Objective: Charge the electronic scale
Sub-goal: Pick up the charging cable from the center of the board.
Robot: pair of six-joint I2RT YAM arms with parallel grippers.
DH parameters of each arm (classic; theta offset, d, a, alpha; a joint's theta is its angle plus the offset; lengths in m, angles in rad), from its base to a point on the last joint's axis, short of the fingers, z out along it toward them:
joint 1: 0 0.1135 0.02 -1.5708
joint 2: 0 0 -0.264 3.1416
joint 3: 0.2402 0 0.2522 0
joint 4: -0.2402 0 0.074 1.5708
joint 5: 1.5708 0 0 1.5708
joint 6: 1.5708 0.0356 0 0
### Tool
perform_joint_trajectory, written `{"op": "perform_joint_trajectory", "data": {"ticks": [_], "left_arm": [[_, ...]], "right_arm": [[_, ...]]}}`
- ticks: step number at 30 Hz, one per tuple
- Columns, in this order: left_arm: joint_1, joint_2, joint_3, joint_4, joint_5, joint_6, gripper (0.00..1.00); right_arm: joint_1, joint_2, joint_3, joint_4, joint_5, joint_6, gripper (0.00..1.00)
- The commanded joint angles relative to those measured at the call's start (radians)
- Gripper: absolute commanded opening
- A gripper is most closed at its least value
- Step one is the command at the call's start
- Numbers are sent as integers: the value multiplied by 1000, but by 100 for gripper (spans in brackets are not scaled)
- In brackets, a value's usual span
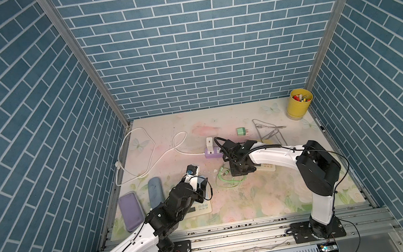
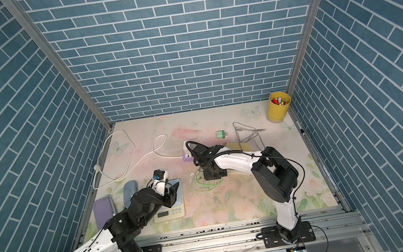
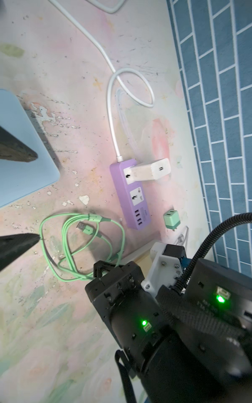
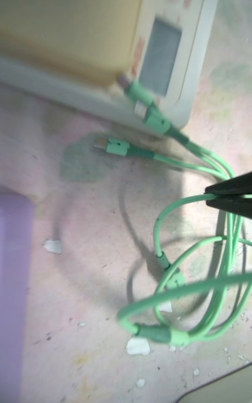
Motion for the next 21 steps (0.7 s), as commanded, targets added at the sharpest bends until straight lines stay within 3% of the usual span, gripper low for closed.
{"op": "perform_joint_trajectory", "data": {"ticks": [1, 5, 10, 16, 21], "left_arm": [[27, 17, 113, -84, 59, 57, 56], [109, 87, 227, -73, 226, 60, 56], [246, 257, 422, -58, 483, 94, 59], [404, 471, 561, 81, 796, 111, 64], [418, 550, 521, 229, 847, 194, 71]], "right_arm": [[1, -115, 35, -112, 228, -21, 0], [10, -176, 40, -87, 328, -136, 0], [64, -229, 93, 38, 440, -456, 0], [56, -331, 13, 305, 330, -658, 0], [-33, -387, -42, 433, 158, -603, 0]]}}
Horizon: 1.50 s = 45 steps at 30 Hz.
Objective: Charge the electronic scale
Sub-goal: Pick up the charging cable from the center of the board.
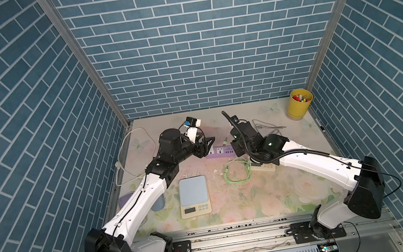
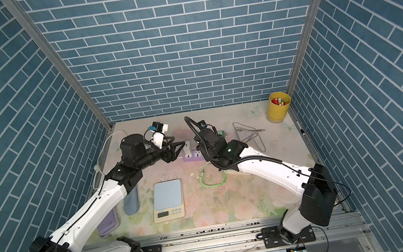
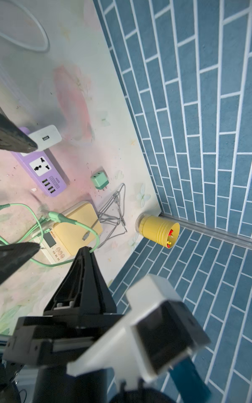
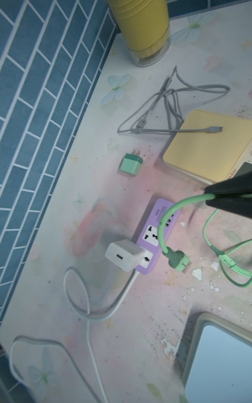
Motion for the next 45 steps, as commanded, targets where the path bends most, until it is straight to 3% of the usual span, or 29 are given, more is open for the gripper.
{"op": "perform_joint_trajectory", "data": {"ticks": [1, 5, 8, 17, 27, 31, 33, 37, 41, 43, 45], "left_arm": [[10, 33, -35, 151, 138, 56, 72], [15, 115, -79, 315, 254, 5, 72], [15, 157, -71, 344, 274, 14, 69], [16, 257, -41, 398, 313, -26, 59], [16, 248, -40, 402, 339, -33, 27], [18, 239, -17, 337, 355, -7, 0], [26, 221, -10, 289, 350, 20, 0], [61, 185, 24, 153, 357, 86, 0], [69, 194, 116, -60, 420, 193, 0], [67, 213, 171, -170, 470, 247, 0], [67, 233, 209, -234, 514, 275, 0]], "right_arm": [[-69, -57, -63, 162, -157, -25, 0], [-136, -108, -131, 244, -317, 5, 0], [-160, -127, -150, 260, -389, 5, 0], [-180, -149, -175, 297, -456, 47, 0], [-180, -168, -184, 311, -499, 79, 0], [-180, -175, -192, 315, -528, 76, 0], [-185, -177, -178, 280, -559, 46, 0], [-237, -201, -112, 129, -672, -38, 25], [-314, -220, -21, -10, -838, -132, 61], [-320, -210, 35, -70, -922, -234, 70], [-321, -190, 66, -87, -989, -308, 72]]}}
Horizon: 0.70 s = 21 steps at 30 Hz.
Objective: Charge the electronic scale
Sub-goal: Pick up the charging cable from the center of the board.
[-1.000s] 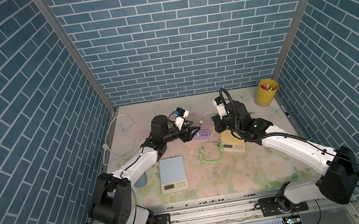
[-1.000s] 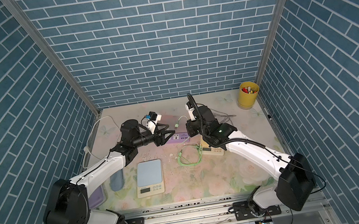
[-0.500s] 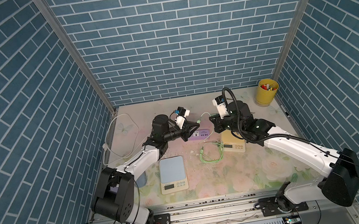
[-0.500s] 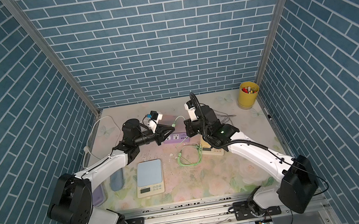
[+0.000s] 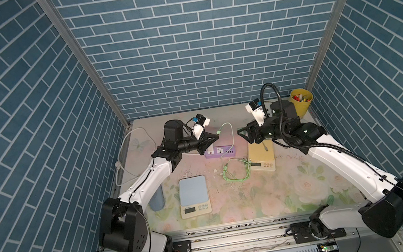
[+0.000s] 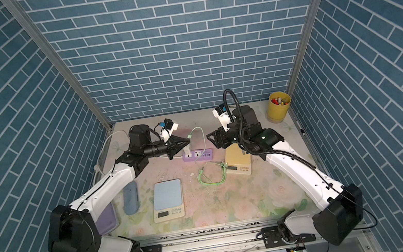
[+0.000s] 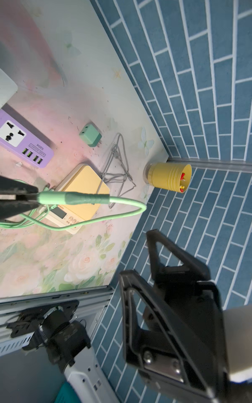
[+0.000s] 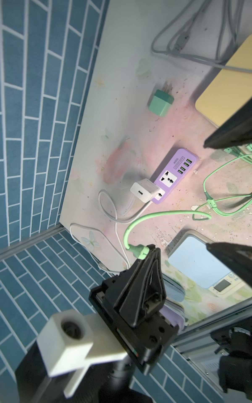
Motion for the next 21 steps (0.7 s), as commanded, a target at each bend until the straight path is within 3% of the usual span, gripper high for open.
{"op": "perform_joint_trajectory", "data": {"ticks": [1, 8, 13, 16, 18, 21], "left_arm": [[3, 28, 64, -210, 109, 107, 0], [2, 66, 147, -388, 224, 195, 0], [2, 75, 180, -464, 240, 237, 0], [3, 67, 175, -456, 238, 237, 0], [4, 67, 177, -454, 231, 237, 0], [3, 53, 157, -419, 148, 204, 0]], "right_arm": [[6, 9, 67, -100, -204, -207, 73], [6, 235, 249, -213, -486, -319, 69], [6, 374, 402, -374, -625, -377, 61], [6, 408, 429, -418, -634, -393, 52], [6, 412, 431, -419, -597, -377, 53], [6, 385, 429, -355, -358, -225, 61]]}}
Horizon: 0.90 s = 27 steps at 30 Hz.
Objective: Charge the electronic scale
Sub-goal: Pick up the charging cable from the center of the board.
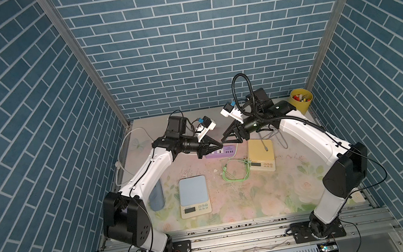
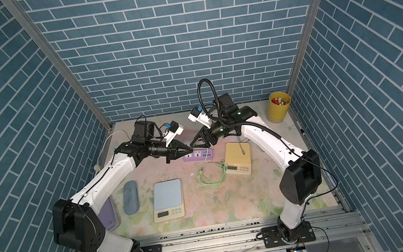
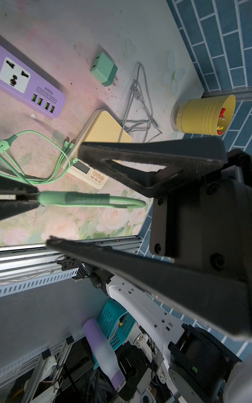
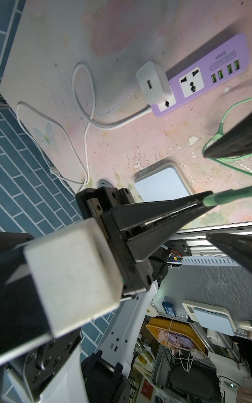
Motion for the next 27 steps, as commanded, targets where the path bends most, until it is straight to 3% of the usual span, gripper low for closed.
{"op": "perform_joint_trajectory", "data": {"ticks": [1, 3, 6, 11, 17, 27], "left_arm": [[1, -36, -22, 47, -101, -34, 0], [2, -77, -86, 158, -266, -115, 0], [-9, -138, -181, 290, -504, -179, 0], [-66, -210, -291, 455, -720, -177, 0], [-139, -258, -346, 517, -898, -106, 0], [-219, -319, -414, 562, -1034, -39, 0]], "right_arm": [[1, -48, 41, 14, 287, 130, 62], [-5, -71, 78, 4, 497, 280, 62], [-7, -115, 87, 0, 619, 493, 60], [26, -194, -92, 189, 503, 790, 52], [126, -159, -119, 265, 481, 914, 52], [133, -48, -49, 249, 504, 1065, 48]]}}
